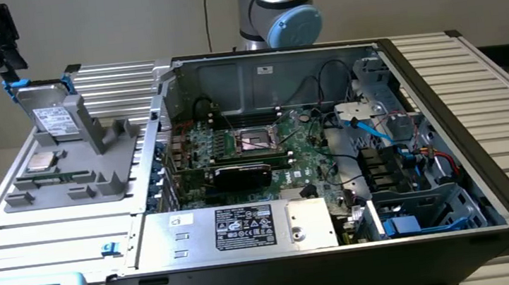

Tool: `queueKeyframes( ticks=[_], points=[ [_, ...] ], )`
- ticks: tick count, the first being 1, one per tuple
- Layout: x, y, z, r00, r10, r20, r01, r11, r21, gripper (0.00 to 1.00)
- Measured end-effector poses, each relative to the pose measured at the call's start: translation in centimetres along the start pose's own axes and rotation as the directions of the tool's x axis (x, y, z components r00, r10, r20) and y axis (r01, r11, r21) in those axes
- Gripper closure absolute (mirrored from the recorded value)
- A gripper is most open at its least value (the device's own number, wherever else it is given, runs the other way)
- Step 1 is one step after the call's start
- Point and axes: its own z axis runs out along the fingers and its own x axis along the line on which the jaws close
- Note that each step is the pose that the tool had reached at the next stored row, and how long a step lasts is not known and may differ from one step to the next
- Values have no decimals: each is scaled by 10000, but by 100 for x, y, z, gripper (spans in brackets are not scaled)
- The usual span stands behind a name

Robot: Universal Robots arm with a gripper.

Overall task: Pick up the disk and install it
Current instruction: 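Pick up the disk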

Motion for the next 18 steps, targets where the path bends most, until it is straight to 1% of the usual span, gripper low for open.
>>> queueKeyframes(
  ticks=[3,7,11,13,14,18],
  points=[
    [0,0,12,10000,0,-1,0,10000,-4,55],
    [-3,-8,71,10000,0,0,0,10000,-1,55],
    [-4,-15,99,10000,0,0,0,10000,1,55],
    [-4,-15,100,10000,0,0,0,10000,2,53],
    [-4,-15,100,10000,1,0,-1,10000,2,46],
    [-2,-22,127,10000,1,0,-1,10000,0,46]
  ],
)
